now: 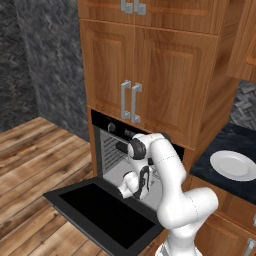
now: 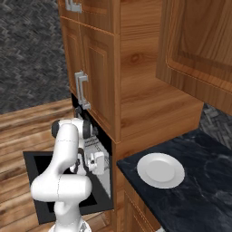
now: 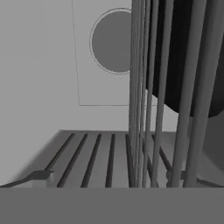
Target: Take the baked cake out of the oven and place it on the plate for cooling. Then close the oven door.
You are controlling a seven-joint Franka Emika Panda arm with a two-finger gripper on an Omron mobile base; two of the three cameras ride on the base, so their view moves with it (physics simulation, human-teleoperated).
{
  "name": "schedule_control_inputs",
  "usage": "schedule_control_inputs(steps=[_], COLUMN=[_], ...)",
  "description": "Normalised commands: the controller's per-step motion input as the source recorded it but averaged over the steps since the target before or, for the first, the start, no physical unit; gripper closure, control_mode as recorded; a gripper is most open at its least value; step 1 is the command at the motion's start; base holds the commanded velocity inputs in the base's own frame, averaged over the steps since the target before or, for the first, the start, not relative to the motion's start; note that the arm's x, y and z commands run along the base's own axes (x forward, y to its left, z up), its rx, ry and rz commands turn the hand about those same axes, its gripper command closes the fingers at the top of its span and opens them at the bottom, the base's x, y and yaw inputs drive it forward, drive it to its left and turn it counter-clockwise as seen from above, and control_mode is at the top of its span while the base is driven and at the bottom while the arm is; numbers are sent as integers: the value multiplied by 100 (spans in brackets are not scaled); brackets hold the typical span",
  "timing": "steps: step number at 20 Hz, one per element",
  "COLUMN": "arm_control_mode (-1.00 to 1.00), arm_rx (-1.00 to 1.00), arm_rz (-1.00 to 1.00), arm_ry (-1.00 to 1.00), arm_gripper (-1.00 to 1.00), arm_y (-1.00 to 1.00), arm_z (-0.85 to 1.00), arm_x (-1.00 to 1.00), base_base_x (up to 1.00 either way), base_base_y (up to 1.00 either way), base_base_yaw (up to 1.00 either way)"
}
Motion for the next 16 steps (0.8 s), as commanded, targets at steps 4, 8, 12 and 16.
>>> schedule_control_inputs(steps=[4,8,12,16], arm_control_mode=[-100,-100,-100,-100], arm_rx=[0,0,1,5], arm_rz=[0,0,0,0], arm_ry=[0,0,5,11], arm_gripper=[-100,100,100,100], arm_y=[-18,-13,-4,0], arm_z=[-27,-19,-20,-27], arm_x=[49,43,32,15], base_base_x=[0,0,0,0], base_base_y=[0,0,0,0], base_base_yaw=[0,0,0,0])
